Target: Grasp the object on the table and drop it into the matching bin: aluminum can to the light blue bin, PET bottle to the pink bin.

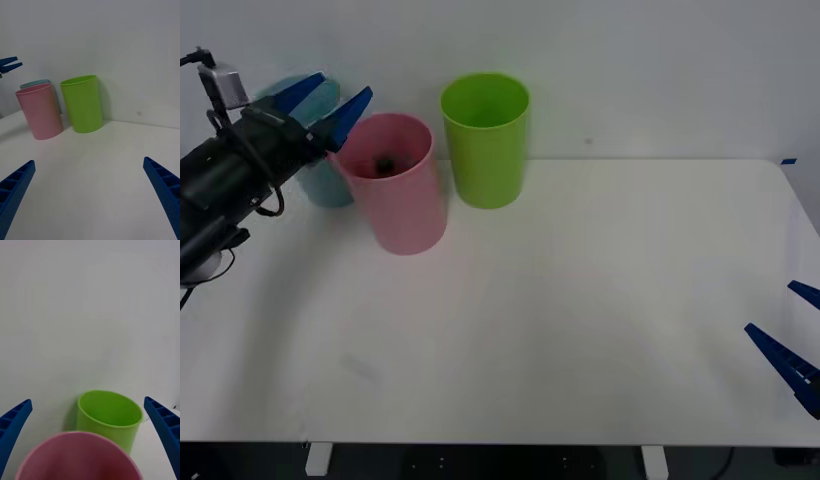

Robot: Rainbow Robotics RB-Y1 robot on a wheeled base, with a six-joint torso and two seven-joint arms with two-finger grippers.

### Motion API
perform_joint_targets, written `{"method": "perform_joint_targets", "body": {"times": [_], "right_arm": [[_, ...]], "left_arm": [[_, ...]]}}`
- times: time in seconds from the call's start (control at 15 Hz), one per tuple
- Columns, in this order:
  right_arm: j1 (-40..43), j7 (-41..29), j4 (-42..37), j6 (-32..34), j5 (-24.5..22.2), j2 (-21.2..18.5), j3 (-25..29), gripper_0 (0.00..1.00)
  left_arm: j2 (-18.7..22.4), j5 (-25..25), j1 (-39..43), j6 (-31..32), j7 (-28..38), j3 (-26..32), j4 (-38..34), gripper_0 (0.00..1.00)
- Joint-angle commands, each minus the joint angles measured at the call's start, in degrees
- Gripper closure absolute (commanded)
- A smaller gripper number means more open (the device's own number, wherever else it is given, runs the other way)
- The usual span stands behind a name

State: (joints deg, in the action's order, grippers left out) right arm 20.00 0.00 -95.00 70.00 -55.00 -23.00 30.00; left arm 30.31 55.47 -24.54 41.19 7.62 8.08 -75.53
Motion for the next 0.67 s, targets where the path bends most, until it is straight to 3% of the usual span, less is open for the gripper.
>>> {"method": "perform_joint_targets", "body": {"times": [0.07, 0.4, 0.67], "right_arm": [[0.0, 0.0, 0.0, 0.0, 0.0, 0.0, 0.0, 0.00], [0.0, 0.0, 0.0, 0.0, 0.0, 0.0, 0.0, 0.00], [0.0, 0.0, 0.0, 0.0, 0.0, 0.0, 0.0, 0.00]], "left_arm": [[2.9, -4.1, 5.1, 1.1, -0.3, 0.6, -3.0, 0.00], [7.2, -8.3, 12.4, 8.8, -1.2, 5.3, -3.7, 0.00], [8.2, -8.6, 18.6, 16.1, -1.9, 10.9, -3.8, 0.00]]}}
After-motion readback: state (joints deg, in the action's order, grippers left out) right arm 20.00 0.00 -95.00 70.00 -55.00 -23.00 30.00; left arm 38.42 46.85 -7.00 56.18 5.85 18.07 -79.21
